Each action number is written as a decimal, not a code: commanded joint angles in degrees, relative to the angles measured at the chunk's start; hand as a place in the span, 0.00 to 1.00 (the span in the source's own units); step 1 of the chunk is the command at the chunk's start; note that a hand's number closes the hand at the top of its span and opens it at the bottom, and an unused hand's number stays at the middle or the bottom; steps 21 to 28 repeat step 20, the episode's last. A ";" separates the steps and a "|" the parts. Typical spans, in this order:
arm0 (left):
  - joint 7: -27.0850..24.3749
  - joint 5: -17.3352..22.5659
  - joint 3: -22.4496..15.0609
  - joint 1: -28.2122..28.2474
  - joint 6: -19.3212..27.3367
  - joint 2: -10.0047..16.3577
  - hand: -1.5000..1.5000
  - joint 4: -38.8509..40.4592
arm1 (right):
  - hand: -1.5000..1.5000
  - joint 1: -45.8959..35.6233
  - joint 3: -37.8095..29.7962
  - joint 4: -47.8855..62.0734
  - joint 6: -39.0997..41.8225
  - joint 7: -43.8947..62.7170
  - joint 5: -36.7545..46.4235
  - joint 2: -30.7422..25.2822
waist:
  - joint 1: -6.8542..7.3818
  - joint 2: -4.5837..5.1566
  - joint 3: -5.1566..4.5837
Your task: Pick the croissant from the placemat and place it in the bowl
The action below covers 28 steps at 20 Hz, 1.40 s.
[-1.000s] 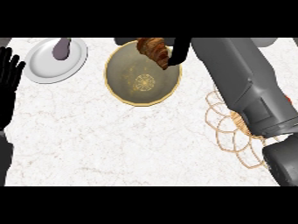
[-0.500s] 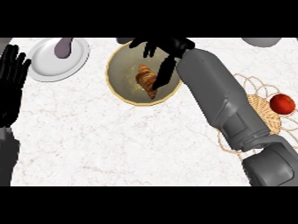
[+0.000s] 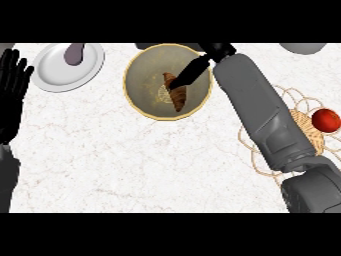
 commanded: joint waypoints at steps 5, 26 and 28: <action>0.32 0.09 -0.48 -0.54 0.01 -0.65 0.50 -0.27 | 0.00 0.78 -7.90 1.77 -0.25 0.83 -6.50 -10.31 | 0.60 0.43 0.03; 0.50 -0.17 -1.43 -3.68 -0.34 -0.80 0.50 0.07 | 0.00 5.34 -12.80 5.57 15.91 -5.32 -10.58 -28.63 | 3.29 2.47 0.28; 0.50 -0.17 -1.43 -3.68 -0.34 -0.80 0.50 0.07 | 0.00 5.34 -12.80 5.57 15.91 -5.32 -10.58 -28.63 | 3.29 2.47 0.28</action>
